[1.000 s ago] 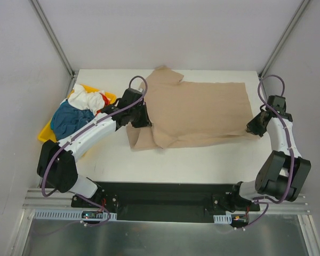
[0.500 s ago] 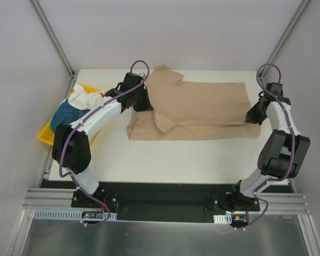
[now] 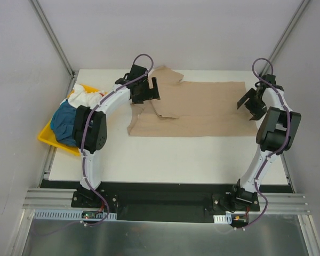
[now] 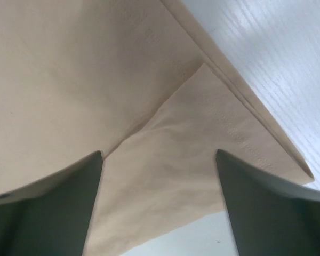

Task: Fold and stack the t-shirts
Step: Fold the flattened tshirt in 1/3 of the way

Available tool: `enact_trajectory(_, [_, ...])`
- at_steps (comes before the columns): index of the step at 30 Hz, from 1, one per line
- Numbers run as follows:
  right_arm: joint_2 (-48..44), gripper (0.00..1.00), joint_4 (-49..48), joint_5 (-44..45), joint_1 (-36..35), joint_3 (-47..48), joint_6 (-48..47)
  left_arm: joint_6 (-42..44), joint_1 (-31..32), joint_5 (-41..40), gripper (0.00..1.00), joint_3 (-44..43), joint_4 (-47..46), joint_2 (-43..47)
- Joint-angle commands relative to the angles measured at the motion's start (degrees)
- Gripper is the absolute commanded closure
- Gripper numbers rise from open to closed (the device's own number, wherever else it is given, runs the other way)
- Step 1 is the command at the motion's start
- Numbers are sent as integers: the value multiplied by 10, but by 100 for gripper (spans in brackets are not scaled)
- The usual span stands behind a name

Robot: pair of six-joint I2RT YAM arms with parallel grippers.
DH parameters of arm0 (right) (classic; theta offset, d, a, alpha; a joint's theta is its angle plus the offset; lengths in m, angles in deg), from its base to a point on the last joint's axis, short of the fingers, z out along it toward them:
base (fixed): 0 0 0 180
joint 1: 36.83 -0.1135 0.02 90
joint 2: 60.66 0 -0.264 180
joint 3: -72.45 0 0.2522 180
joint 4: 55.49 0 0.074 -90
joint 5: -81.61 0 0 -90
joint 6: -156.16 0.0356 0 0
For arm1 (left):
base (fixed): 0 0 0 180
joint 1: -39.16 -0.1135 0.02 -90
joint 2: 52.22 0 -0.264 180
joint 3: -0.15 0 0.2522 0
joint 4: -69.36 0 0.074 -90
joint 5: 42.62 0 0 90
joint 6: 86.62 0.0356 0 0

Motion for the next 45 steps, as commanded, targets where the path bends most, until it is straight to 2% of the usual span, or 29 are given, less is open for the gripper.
enact_trajectory(1, [-88,3,-2,3,-7,-26,-22,6,-1,-18,1,25,3,70])
enact_trajectory(7, [-170,3,-40,-34,-12,-151,-43,-34,6,29,1,136,-2,136])
enact_trajectory(13, [-137,3,-55,-101,-31,-162,-52,-72,8,105,1,192,-46,117])
enact_trajectory(21, [-62,3,-15,-117,-50,-125,-37,-86,8,99,1,214,-57,85])
enact_trajectory(29, [-88,3,-19,-148,-50,-223,-19,-99,8,76,1,289,-57,103])
enact_trajectory(38, [-208,3,5,-108,-49,-366,-3,-121,8,54,1,460,-55,217])
enact_trajectory(45, [-328,3,28,-82,-49,-487,3,-180,12,55,1,634,-34,387])
